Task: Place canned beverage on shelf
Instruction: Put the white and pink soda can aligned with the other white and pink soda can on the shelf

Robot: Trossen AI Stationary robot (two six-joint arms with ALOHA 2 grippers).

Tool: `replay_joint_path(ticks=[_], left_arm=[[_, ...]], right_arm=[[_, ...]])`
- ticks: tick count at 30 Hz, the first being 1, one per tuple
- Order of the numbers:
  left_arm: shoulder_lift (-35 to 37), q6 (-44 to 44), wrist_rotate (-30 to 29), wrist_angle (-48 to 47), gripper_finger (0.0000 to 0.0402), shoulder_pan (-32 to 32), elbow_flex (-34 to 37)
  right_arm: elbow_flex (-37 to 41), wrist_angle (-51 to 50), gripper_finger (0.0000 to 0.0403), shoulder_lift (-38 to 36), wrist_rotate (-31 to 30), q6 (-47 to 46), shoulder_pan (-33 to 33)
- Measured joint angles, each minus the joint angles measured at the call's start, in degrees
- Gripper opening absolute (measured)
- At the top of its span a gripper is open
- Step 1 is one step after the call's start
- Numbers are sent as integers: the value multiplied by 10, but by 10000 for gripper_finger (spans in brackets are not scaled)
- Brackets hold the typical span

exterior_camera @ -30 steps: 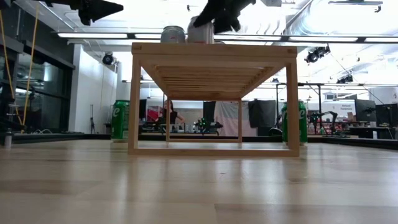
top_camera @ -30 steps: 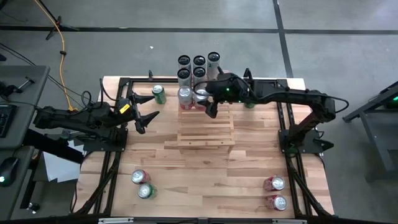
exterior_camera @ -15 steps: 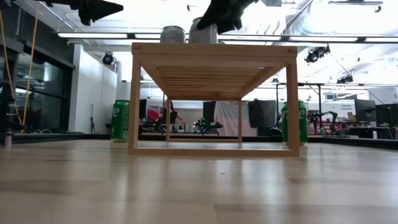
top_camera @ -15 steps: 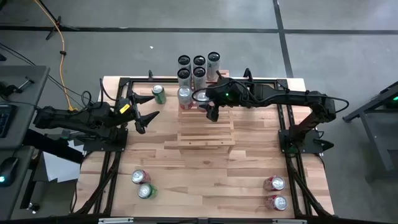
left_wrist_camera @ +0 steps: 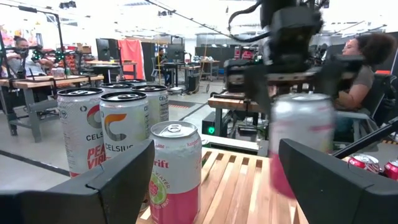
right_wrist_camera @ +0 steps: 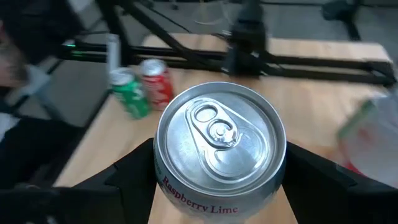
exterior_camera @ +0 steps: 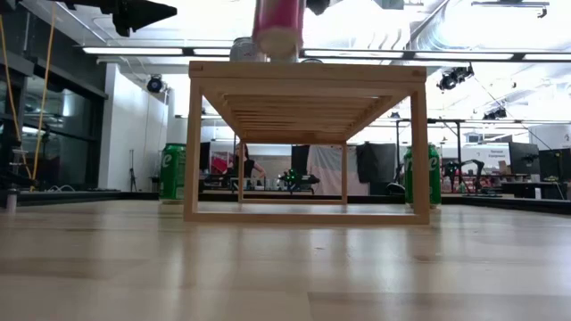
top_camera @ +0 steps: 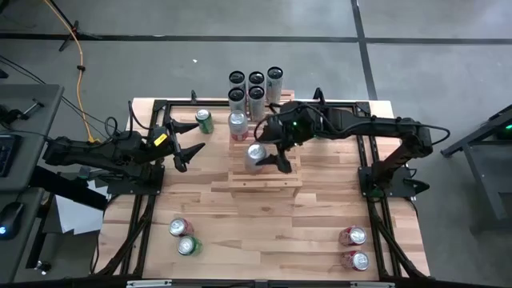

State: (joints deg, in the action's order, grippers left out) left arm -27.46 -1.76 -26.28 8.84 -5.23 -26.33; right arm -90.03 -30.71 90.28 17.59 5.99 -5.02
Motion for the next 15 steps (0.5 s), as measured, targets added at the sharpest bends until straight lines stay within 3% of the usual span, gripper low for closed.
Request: replay_joint_path(ticks=[15], left_arm=[[0, 0, 0, 0, 335, 0, 0]], right_arm=[[-11, 1, 271, 0, 11, 18, 48]])
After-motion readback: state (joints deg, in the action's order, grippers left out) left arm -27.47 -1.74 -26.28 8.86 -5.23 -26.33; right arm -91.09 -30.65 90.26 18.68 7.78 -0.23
